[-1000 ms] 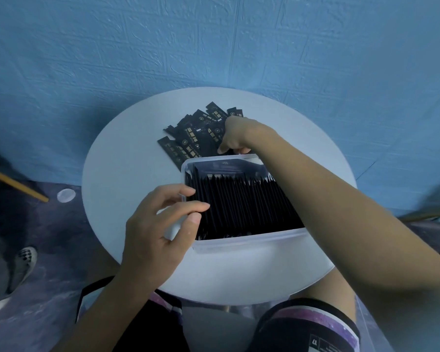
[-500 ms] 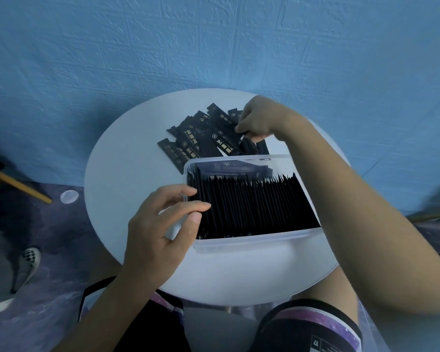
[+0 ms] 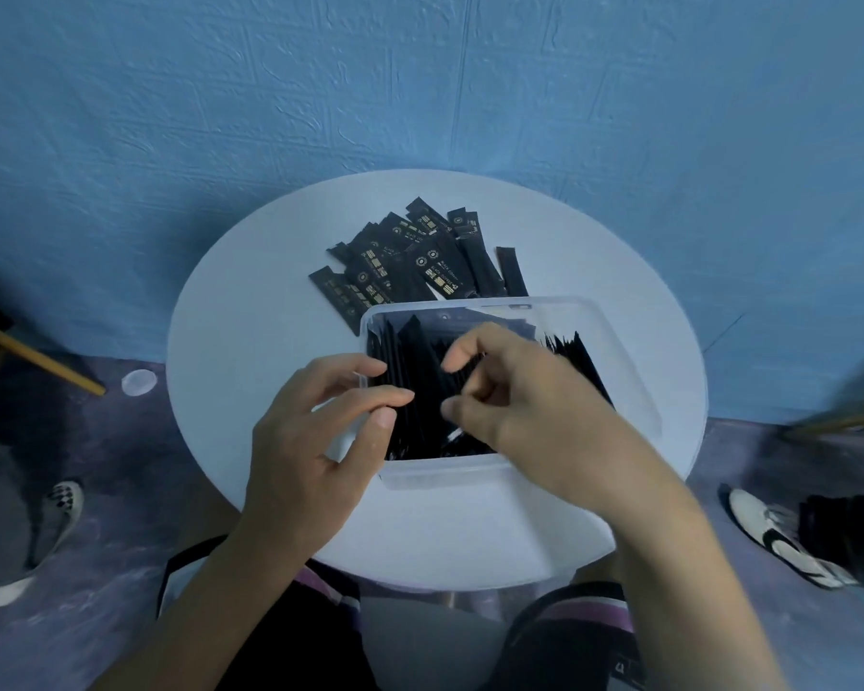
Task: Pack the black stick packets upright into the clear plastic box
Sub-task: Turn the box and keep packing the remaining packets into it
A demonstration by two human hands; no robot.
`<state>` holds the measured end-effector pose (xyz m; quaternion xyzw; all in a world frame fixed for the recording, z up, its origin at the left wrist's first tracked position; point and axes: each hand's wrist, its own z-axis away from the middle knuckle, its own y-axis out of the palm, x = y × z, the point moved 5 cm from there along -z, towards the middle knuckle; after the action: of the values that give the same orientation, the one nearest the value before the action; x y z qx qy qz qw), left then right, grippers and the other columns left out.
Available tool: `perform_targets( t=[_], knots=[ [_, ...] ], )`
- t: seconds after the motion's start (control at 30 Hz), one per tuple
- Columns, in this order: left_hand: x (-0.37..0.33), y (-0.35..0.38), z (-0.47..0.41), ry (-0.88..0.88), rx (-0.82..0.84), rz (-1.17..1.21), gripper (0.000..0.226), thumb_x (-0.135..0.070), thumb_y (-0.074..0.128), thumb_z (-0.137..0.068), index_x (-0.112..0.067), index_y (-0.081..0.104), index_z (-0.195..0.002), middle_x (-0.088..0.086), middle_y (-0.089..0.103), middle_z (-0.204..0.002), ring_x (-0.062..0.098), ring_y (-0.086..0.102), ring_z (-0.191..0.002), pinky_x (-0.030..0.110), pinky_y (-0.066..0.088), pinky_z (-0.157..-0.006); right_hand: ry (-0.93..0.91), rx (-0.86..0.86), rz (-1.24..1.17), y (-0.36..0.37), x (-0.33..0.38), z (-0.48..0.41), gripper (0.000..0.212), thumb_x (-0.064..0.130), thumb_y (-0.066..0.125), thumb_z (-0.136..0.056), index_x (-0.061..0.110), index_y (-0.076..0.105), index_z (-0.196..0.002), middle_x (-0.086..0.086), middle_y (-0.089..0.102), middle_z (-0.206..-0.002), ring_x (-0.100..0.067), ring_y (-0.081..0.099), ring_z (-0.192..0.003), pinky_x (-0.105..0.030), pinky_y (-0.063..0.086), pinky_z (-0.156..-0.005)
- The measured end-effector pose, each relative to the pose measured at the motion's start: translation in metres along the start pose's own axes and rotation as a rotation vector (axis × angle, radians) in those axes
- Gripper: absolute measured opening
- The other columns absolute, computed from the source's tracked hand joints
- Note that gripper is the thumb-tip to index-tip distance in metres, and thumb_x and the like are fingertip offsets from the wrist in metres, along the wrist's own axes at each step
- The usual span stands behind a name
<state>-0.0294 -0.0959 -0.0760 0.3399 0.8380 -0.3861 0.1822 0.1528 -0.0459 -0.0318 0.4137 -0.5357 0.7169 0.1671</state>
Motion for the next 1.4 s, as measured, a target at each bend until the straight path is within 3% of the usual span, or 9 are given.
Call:
perform_targets(
  t=[0.13,0.2,0.33,0.47,0.77,0.9,1.1,1.23,1.4],
  knots=[
    [0.001,0.0,0.001,0.002,0.003,0.001,0.029,-0.027,0.051,-0.098,-0.017,0.078,-0.103,-0.003,0.063,-0.118,0.016,0.064,-0.102,0.018,0.048,-0.09,0.041,0.078,0.047,0.009,0.002,-0.004,0.046,0.036,0.073,-0.089,0.037,0.05,-0.129,0.013,0.069,-0.081,-0.01,0.062,-0.075,-0.031,0.049,-0.072],
    [0.002,0.001,0.001,0.002,0.003,0.007,0.029,-0.028,0.052,-0.098,-0.018,0.078,-0.104,-0.003,0.063,-0.119,0.015,0.064,-0.103,0.021,0.05,-0.09,0.058,0.083,0.08,0.008,0.001,-0.008,0.048,0.043,0.07,-0.09,0.034,0.051,-0.134,0.012,0.07,-0.084,-0.008,0.063,-0.078,-0.03,0.05,-0.074],
    [0.003,0.001,0.002,0.013,0.001,0.009,0.03,-0.03,0.051,-0.1,-0.019,0.078,-0.105,-0.002,0.063,-0.119,0.017,0.064,-0.103,0.027,0.053,-0.087,0.079,0.1,-0.005,0.011,-0.001,-0.015,0.028,0.044,0.065,-0.094,0.031,0.062,-0.119,0.007,0.073,-0.077,-0.01,0.066,-0.075,-0.04,0.057,-0.078],
    [0.004,0.001,0.002,0.016,0.004,0.009,0.03,-0.029,0.05,-0.1,-0.018,0.078,-0.105,0.0,0.064,-0.119,0.018,0.064,-0.102,0.03,0.053,-0.086,0.096,0.121,-0.033,0.013,0.003,-0.021,0.019,0.041,0.064,-0.096,0.025,0.063,-0.106,0.003,0.072,-0.07,-0.005,0.063,-0.057,-0.024,0.045,-0.058],
    [0.001,0.0,0.004,0.048,0.001,0.029,0.032,-0.037,0.046,-0.105,-0.024,0.075,-0.109,-0.001,0.067,-0.119,0.019,0.065,-0.105,0.034,0.054,-0.086,0.128,0.177,-0.049,0.012,0.007,-0.03,0.023,0.035,0.061,-0.099,0.012,0.063,-0.1,-0.001,0.071,-0.064,-0.01,0.063,-0.053,-0.022,0.048,-0.049],
    [-0.001,0.001,0.003,0.081,0.011,0.026,0.022,-0.029,0.051,-0.101,-0.028,0.071,-0.112,-0.002,0.068,-0.118,0.021,0.064,-0.106,0.033,0.053,-0.088,0.151,0.216,-0.039,0.012,0.012,-0.035,0.023,0.03,0.058,-0.101,0.007,0.06,-0.101,-0.004,0.07,-0.063,-0.014,0.065,-0.053,-0.021,0.049,-0.046],
    [0.002,0.0,0.003,0.055,0.023,0.027,0.03,-0.036,0.048,-0.104,-0.023,0.076,-0.109,-0.002,0.068,-0.119,0.02,0.064,-0.106,0.033,0.053,-0.089,0.155,0.255,-0.12,0.013,0.015,-0.034,0.023,0.027,0.059,-0.102,0.004,0.056,-0.098,-0.009,0.069,-0.064,-0.014,0.065,-0.05,-0.021,0.05,-0.045],
    [0.001,-0.001,0.002,0.053,0.024,0.037,0.024,-0.03,0.053,-0.101,-0.024,0.075,-0.109,0.0,0.067,-0.118,0.021,0.064,-0.105,0.033,0.053,-0.089,0.151,0.269,-0.114,0.014,0.013,-0.035,0.026,0.029,0.061,-0.1,0.006,0.056,-0.092,-0.01,0.07,-0.063,-0.014,0.065,-0.05,-0.021,0.05,-0.046],
    [-0.013,-0.008,-0.003,0.141,-0.03,-0.137,0.025,-0.023,0.057,-0.096,-0.013,0.08,-0.097,0.004,0.069,-0.111,0.026,0.061,-0.104,0.026,0.043,-0.097,0.137,0.293,-0.081,0.012,0.009,-0.036,0.034,0.035,0.057,-0.102,0.003,0.06,-0.09,-0.008,0.068,-0.058,-0.014,0.062,-0.046,-0.021,0.049,-0.046]
  ],
)
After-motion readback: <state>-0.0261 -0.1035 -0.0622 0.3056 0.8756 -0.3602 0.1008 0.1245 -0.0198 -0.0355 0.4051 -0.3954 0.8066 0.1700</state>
